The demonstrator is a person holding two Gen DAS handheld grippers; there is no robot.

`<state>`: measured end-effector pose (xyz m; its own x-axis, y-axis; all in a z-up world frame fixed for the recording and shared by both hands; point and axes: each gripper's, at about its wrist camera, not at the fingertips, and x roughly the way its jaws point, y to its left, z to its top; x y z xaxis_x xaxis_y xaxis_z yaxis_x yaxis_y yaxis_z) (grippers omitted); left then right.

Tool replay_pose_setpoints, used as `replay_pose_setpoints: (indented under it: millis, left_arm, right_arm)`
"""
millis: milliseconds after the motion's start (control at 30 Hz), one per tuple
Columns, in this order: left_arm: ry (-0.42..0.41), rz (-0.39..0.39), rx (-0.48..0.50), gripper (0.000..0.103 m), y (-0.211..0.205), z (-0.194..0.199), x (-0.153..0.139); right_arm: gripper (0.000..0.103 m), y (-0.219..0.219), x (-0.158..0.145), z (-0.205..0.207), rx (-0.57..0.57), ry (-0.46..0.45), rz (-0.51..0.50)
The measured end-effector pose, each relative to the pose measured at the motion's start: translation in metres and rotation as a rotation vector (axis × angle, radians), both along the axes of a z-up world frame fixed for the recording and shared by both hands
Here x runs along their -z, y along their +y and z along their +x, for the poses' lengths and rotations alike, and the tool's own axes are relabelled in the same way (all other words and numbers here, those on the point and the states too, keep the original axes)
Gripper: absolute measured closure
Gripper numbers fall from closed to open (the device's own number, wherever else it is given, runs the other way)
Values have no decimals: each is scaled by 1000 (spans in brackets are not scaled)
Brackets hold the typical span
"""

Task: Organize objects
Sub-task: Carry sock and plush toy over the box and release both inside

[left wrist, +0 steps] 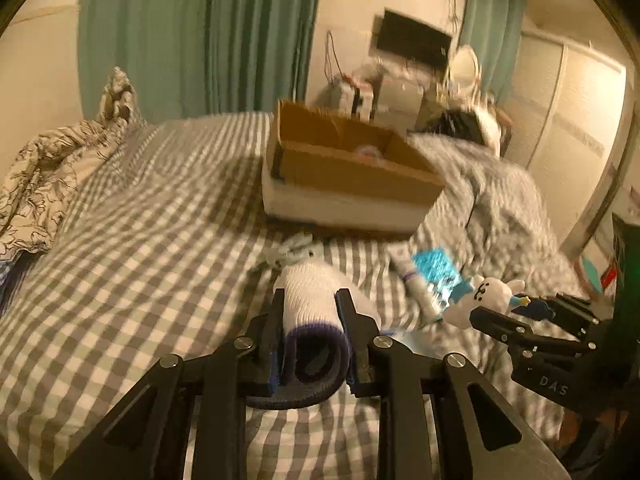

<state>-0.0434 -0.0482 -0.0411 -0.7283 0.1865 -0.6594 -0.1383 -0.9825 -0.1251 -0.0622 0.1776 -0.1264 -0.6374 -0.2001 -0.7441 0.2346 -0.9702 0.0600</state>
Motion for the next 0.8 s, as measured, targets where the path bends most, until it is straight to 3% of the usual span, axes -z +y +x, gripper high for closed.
replay_pose_setpoints:
  millis: [367, 567, 800]
  left_arm:
    - [169, 9, 2, 80, -1, -9, -83]
    - [238, -4, 35, 80, 13, -47, -126]
    - [242, -33, 63, 80, 41, -111, -138]
  right_arm:
    - [59, -2, -89, -2, -36, 188, 3]
    - [59, -2, -125, -39, -47, 253, 4]
    - [59, 7, -146, -89, -45, 275, 3]
